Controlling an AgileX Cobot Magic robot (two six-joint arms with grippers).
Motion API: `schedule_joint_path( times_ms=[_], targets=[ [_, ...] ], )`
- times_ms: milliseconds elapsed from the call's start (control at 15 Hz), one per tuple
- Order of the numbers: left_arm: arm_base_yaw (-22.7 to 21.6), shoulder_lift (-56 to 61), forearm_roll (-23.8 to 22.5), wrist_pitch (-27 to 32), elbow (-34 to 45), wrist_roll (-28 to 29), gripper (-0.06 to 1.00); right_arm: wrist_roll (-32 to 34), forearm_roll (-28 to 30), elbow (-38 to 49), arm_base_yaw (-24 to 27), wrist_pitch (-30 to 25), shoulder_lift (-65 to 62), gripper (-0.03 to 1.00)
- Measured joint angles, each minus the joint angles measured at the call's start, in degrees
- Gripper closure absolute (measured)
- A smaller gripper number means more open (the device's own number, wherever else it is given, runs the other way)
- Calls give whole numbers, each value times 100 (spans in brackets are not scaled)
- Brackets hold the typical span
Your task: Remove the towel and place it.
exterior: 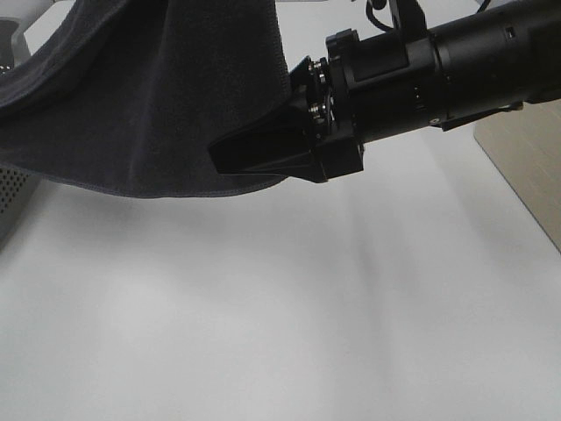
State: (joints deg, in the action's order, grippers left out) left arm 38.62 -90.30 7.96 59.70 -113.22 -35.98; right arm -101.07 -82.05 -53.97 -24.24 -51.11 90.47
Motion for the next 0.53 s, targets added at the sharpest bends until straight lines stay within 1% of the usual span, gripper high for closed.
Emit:
schedule_joint_path(
  times_ms=[67,267,400,467,533],
  targets=[
    [0,0,-6,-11,0,0,94,0,0,0,0,34,0,37],
    [0,0,-6,-34,0,0,94,0,0,0,0,424,0,65],
    [0,0,17,-40,0,86,94,0,0,0,0,516,0,86],
    [0,0,40,-29,0,172,94,34,0,0,0,527,0,95],
    [0,0,40,-17,0,183,94,40,-6,0,0,533,0,95]
  ],
)
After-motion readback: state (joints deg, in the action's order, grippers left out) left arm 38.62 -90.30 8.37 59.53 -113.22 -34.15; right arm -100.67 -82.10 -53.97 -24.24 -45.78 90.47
